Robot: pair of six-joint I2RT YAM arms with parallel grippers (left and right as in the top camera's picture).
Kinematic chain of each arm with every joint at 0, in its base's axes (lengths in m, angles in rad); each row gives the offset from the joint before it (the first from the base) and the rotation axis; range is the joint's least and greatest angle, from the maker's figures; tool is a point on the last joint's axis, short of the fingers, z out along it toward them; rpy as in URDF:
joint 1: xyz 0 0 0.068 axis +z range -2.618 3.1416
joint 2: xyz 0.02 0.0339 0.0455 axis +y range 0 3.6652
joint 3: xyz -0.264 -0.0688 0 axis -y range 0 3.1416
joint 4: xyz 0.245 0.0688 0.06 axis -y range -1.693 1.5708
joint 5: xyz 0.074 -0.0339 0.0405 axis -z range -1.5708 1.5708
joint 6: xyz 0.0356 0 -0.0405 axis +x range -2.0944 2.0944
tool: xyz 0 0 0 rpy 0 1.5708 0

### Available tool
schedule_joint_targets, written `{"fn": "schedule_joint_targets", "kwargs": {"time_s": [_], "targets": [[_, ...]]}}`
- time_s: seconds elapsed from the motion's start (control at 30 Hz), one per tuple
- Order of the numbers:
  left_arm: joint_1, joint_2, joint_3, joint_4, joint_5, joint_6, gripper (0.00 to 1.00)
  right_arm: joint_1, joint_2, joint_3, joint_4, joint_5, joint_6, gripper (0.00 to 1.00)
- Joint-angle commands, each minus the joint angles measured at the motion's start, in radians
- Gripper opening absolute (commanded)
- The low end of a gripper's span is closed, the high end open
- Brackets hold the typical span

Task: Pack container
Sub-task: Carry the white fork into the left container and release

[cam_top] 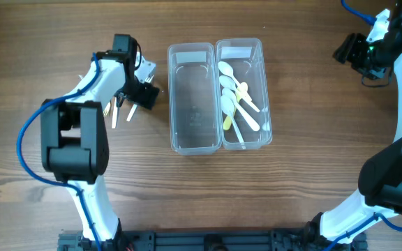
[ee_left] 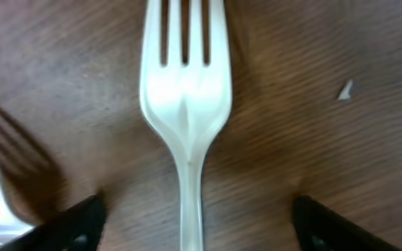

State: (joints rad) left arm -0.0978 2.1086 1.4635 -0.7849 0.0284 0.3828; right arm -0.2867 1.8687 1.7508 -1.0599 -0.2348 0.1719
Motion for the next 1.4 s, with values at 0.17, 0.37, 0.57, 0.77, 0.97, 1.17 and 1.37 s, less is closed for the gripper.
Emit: {"fn": "schedule_joint_targets", "kwargs": {"time_s": [0.17,0.37,0.57,0.77,0.97,1.17,1.37], "targets": [[0.003,0.048,0.001,0.022,-0.015,0.033,0.51,0.004,-0.008,0.008,-0.010,0.006,0.011,0.62],[0.003,0.048,0.001,0.034,-0.015,0.033,0.26,0.004,-0.008,0.008,-0.007,0.006,0.011,0.61],[0.003,0.042,0.001,0.045,-0.016,0.032,0.04,0.004,-0.008,0.008,0.000,0.006,0.011,0.61],[0.001,-0.040,0.114,-0.041,-0.015,-0.126,0.04,0.004,-0.008,0.008,0.008,0.006,0.011,0.62],[-0.140,-0.251,0.314,-0.120,0.034,-0.457,0.04,0.004,-0.008,0.008,0.013,0.006,0.011,0.62],[-0.332,-0.124,0.296,-0.096,0.009,-0.882,0.04,0.004,-0.008,0.008,0.019,0.006,0.011,0.62],[-0.441,-0.054,0.299,-0.109,0.000,-0.884,0.42,0.004,-0.008,0.008,0.030,0.010,0.011,0.63]]}}
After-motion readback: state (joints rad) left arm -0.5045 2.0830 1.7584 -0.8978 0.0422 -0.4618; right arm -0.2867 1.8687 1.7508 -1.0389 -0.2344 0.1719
